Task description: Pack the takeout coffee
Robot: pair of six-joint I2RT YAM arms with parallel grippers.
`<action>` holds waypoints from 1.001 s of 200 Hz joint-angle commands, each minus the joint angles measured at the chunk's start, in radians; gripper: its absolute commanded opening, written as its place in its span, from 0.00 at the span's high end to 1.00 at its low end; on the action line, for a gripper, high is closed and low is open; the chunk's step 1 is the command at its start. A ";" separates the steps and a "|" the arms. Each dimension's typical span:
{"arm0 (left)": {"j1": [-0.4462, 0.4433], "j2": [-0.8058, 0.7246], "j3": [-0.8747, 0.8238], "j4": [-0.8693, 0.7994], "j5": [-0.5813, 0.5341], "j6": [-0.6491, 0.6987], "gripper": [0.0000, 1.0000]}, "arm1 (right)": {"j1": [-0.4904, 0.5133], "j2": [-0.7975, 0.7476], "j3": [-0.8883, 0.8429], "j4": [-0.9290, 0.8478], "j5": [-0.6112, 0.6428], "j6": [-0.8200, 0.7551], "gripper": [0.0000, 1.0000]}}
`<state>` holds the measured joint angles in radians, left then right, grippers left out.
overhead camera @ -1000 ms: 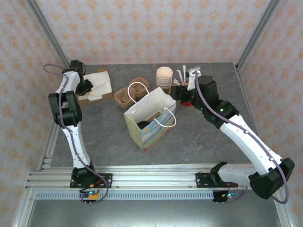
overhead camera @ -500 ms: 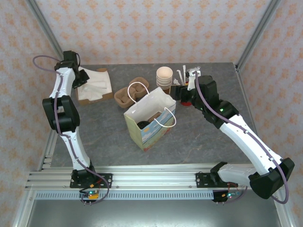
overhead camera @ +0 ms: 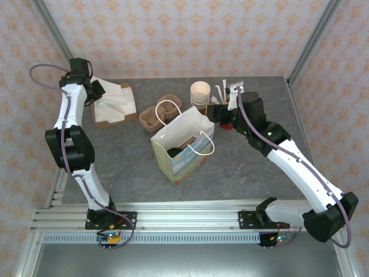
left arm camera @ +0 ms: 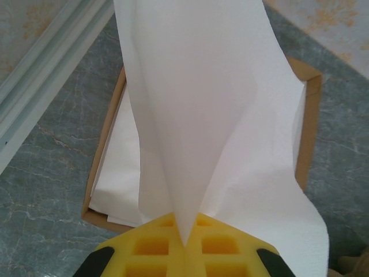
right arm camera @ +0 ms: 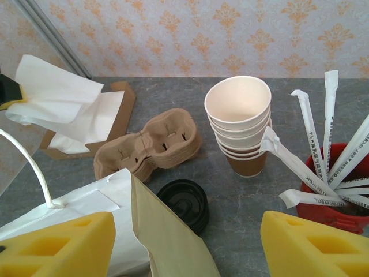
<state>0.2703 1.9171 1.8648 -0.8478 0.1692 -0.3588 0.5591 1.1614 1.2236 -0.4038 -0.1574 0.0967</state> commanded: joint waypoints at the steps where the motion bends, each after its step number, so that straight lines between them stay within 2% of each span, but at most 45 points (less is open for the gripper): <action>1: -0.001 -0.102 -0.009 0.016 0.004 -0.022 1.00 | -0.006 0.001 0.033 -0.007 -0.010 0.015 0.32; 52: -0.049 -0.331 -0.010 -0.014 -0.005 0.006 1.00 | -0.006 0.002 0.039 -0.006 -0.011 0.026 0.32; 85: -0.134 -0.506 -0.008 -0.023 0.004 0.041 1.00 | -0.007 0.004 0.040 -0.013 0.008 0.032 0.32; 137: -0.375 -0.735 -0.005 -0.025 0.055 0.067 1.00 | -0.046 0.001 0.056 -0.071 0.060 0.052 0.31; 171: -0.540 -0.792 0.017 -0.095 0.118 0.079 1.00 | -0.089 -0.008 0.060 -0.116 0.098 0.051 0.31; 200: -0.665 -0.782 -0.009 -0.160 0.199 0.081 1.00 | -0.098 -0.030 0.055 -0.152 0.146 0.037 0.31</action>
<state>-0.3176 1.1149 1.8702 -0.9176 0.2794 -0.3038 0.4675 1.1629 1.2461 -0.5022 -0.0776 0.1375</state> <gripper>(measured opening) 0.049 0.685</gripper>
